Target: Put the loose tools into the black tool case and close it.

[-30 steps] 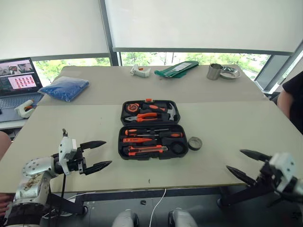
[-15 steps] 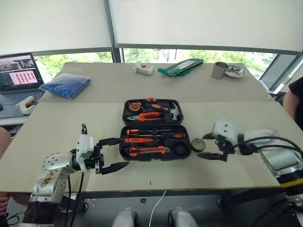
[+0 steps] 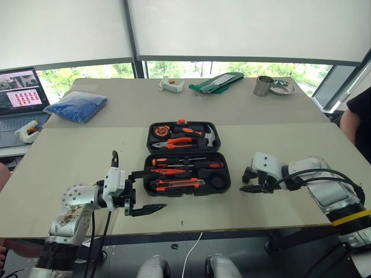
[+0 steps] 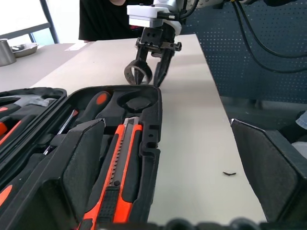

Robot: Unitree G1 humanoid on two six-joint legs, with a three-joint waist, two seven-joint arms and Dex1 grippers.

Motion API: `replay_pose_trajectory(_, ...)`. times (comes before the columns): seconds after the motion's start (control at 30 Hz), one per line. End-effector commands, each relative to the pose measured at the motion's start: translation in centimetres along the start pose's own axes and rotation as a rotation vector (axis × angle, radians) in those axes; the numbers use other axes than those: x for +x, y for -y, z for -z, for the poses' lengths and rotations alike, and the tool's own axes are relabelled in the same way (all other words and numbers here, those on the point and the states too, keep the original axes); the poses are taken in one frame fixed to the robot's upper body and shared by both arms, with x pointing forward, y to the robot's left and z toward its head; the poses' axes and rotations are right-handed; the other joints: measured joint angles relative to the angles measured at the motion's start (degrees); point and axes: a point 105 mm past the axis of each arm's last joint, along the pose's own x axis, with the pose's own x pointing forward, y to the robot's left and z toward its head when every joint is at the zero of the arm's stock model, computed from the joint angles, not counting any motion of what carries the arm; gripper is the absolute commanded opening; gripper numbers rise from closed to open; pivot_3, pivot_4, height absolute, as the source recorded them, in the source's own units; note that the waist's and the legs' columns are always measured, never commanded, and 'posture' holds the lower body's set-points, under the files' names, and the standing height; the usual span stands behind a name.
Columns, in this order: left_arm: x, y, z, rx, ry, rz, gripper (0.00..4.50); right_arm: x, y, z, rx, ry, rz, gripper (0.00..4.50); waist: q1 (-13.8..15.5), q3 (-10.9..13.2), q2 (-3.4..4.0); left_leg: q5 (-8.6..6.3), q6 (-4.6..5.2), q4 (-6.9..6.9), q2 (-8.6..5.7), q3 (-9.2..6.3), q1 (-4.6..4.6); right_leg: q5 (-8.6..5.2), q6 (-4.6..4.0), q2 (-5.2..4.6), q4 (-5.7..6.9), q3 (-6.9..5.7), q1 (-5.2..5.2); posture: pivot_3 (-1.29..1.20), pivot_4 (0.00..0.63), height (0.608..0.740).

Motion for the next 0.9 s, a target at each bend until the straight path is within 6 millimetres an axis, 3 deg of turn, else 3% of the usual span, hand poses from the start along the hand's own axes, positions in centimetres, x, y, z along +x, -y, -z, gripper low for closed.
replay_pose_trajectory(0.03,0.3,0.2,-0.5,0.042,0.005,0.014,4.5,-0.4,0.7,-1.1,-0.032,0.043,0.034,0.39,0.0,0.0,0.0,0.0,0.0,0.0,0.0,0.0,0.0,0.02,-0.01,0.0,0.0,0.0,0.0,0.0,0.15,0.74)
replay_pose_trajectory(0.1,0.3,0.3,-0.3,0.037,0.001,0.016,4.5,-0.5,0.7,-1.6,-0.048,0.072,0.033,0.03,0.0,0.0,0.0,0.0,0.0,-0.01,-0.01,0.0,-0.01,0.05,0.0,0.01,0.0,0.0,0.0,0.0,0.15,0.74)
replay_pose_trajectory(0.27,0.2,0.5,0.1,0.027,-0.013,0.017,4.5,-1.3,0.4,-2.3,-0.061,0.084,-0.008,0.03,-0.1,0.0,0.0,0.0,0.0,-0.02,-0.01,-0.01,-0.02,0.07,0.04,0.02,0.0,0.0,-0.02,0.0,0.15,0.74)
replay_pose_trajectory(0.43,-0.5,0.6,0.5,0.024,-0.037,0.01,4.5,-2.8,0.0,-7.0,-0.108,0.178,-0.108,0.03,-0.4,0.0,0.02,0.0,0.0,-0.02,0.03,0.01,-0.04,0.07,0.03,0.0,0.01,0.01,-0.07,0.0,0.15,0.74)
replay_pose_trajectory(0.57,-0.6,0.5,0.8,0.024,-0.042,0.001,4.5,-2.0,-1.1,-9.7,-0.117,0.217,-0.207,0.03,-0.8,0.0,0.02,0.0,0.0,-0.02,0.07,-0.03,0.02,0.07,-0.03,0.05,0.06,-0.02,-0.06,0.0,0.15,0.74)
replay_pose_trajectory(0.9,-0.1,0.8,0.8,0.028,-0.028,-0.022,4.5,0.4,-1.2,-8.4,-0.012,0.057,-0.255,0.03,-0.4,0.0,0.03,-0.04,0.06,0.0,0.01,0.0,-0.18,0.09,0.02,-0.14,-0.02,-0.05,-0.14,0.0,0.15,0.74)
